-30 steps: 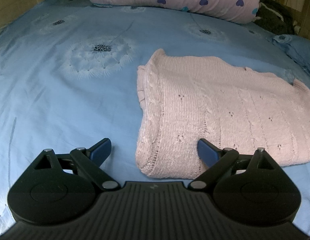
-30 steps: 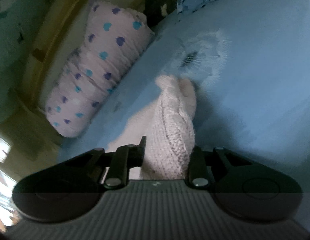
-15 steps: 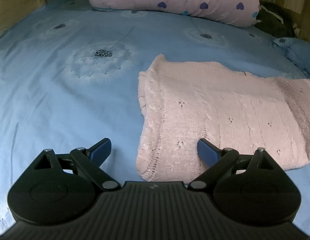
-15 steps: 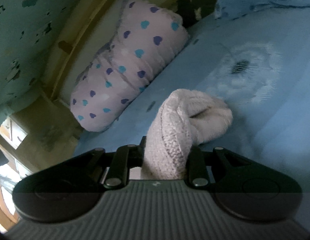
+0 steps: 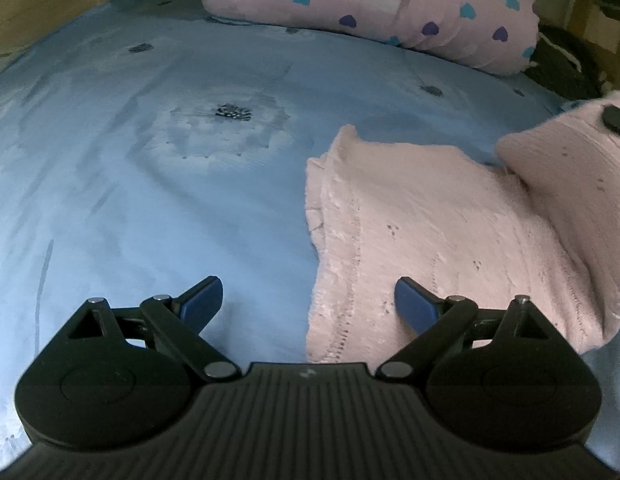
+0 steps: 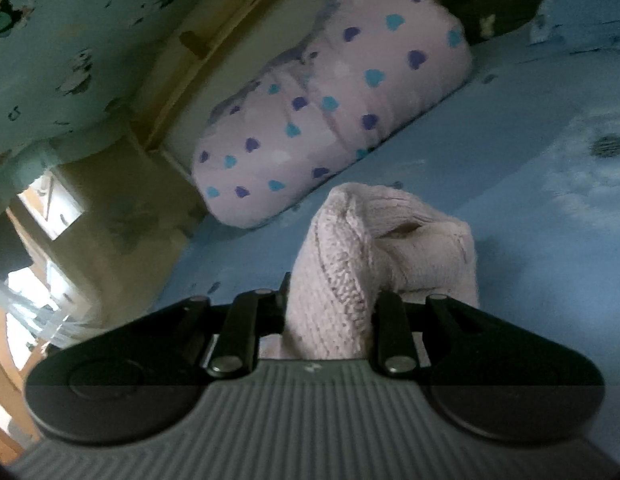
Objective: Fold small clothes
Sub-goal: 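Fold the lifted side over the cardigan body and open the right tool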
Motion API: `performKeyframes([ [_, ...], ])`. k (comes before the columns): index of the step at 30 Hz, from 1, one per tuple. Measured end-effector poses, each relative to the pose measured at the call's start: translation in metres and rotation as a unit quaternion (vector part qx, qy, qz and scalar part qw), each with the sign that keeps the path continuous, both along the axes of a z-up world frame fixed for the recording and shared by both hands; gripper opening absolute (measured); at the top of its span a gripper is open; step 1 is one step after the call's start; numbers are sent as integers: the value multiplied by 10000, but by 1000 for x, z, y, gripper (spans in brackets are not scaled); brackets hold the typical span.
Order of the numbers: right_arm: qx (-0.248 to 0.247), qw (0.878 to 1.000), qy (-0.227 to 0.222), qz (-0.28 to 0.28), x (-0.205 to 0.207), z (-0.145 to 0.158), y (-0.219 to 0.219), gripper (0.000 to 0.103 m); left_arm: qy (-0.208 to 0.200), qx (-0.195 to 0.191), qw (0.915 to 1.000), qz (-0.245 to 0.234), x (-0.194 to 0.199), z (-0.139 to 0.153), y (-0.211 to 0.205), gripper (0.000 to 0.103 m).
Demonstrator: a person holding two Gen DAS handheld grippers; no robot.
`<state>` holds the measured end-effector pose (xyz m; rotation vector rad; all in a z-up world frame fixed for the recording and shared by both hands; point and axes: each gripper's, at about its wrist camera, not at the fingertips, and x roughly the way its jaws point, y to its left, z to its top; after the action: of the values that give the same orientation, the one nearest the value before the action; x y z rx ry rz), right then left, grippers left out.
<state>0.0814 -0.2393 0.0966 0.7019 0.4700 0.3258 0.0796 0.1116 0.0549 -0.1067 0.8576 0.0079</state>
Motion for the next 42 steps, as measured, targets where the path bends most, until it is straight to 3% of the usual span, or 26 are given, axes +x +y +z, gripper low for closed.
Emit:
performKeyframes([
  [7,-300,9992,74,250,23,5,65,24,-90,-62,9997,227,-1,6,19,95],
  [14,-1131,9902,224,787,38,-15,137,25,-94,-191,9980,596,-1,8,47,95],
  [16,-1409,9843,356,998,42,-25,154,27,-95,-209,9977,631,-2,8,50,95],
  [20,-1633,9749,417,1457,38,-40,173,41,-154,-239,9975,650,-3,10,54,95],
  [23,-1465,9772,146,1528,23,-33,166,54,-209,-288,9972,654,-4,12,53,95],
  [27,-1229,9775,-79,1715,-1,-18,143,55,-362,-270,9972,605,-9,18,46,95],
  [32,-1504,9781,-212,1424,-29,-7,106,55,-631,-250,9962,553,-19,29,39,95],
  [38,-2325,9687,-28,871,-56,-16,58,55,-915,-207,9944,478,-28,38,36,95],
  [42,-2381,9690,237,606,-68,-30,35,55,-1163,-168,9923,382,-37,43,30,95],
])
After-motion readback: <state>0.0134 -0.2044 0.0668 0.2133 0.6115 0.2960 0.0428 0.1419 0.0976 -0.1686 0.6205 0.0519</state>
